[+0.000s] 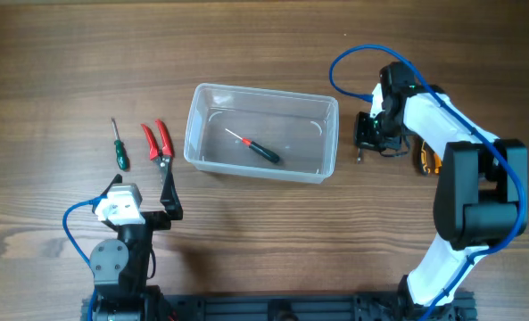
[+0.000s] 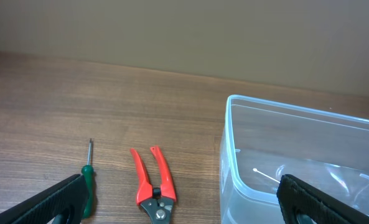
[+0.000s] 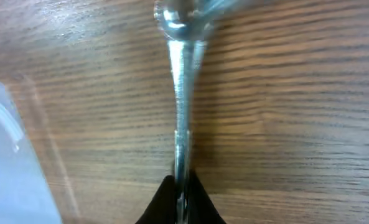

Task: Pack container
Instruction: 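Carry the wrench into the container and open the right gripper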

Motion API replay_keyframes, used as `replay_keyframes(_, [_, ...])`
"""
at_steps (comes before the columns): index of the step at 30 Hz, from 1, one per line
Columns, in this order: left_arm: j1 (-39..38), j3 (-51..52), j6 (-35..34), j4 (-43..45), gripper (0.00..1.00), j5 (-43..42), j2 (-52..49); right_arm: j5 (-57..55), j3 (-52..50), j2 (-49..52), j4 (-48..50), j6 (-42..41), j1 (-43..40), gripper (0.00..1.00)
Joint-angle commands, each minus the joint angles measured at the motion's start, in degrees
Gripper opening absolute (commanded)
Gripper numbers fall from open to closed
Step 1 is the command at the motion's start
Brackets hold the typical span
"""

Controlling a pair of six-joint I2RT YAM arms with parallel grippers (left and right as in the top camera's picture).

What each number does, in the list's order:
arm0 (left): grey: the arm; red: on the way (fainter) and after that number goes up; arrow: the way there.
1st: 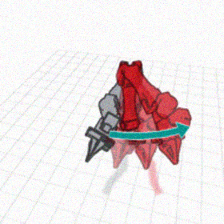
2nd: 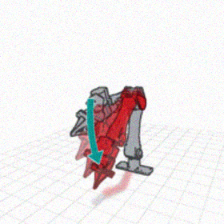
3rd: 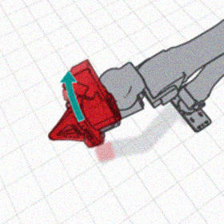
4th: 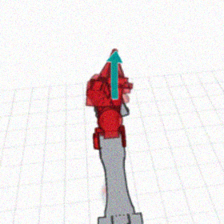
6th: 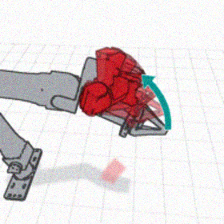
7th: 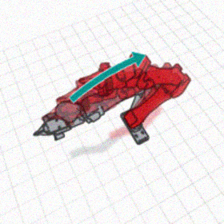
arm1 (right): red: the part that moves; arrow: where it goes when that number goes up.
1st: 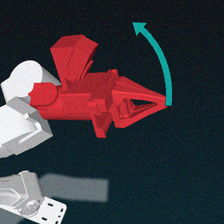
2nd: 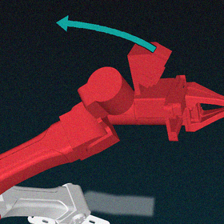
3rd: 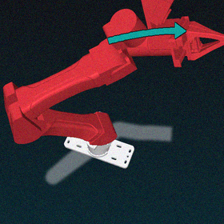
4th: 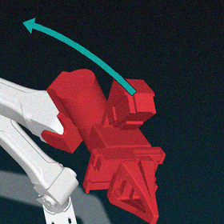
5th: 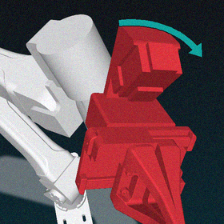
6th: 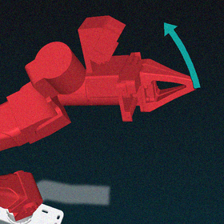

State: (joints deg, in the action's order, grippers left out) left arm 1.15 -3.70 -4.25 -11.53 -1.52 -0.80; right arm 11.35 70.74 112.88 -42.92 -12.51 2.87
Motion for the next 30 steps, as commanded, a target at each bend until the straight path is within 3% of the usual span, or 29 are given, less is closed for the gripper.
replay_keyframes(1, [0.4,0.2,-0.9,0.0,1.0,0.1,0.4,-0.5,-1.7,1.9,-0.8,1.9,0.3,0.05])
replay_keyframes(7, [0.4,0.2,-0.9,0.0,1.0,0.1,0.4,-1.3,-0.5,1.6,-2.1,2.1,0.3,0.04])
replay_keyframes(13, [0.4,0.2,-0.9,0.0,1.0,0.1,0.4,-5.6,8.5,-7.6,-5.4,6.2,0.3,0.04])
replay_keyframes(16, [0.4,0.2,-0.9,0.0,1.0,0.1,0.4,-5.4,11.3,-13.8,-5.4,12.8,0.3,0.04])
replay_keyframes(19, [0.4,0.2,-0.9,0.0,1.0,0.1,0.4,2.6,13.6,-19.5,-5.6,24.8,0.5,0.04])
replay_keyframes(22, [0.4,0.2,-0.9,0.0,1.0,0.1,0.4,6.8,14.2,-22.7,-6.4,26.7,2.1,0.04])
replay_keyframes(30, [0.4,0.2,-0.9,0.0,1.0,0.1,0.4,7.6,14.2,-23.6,-6.8,47.0,20.9,0.04])
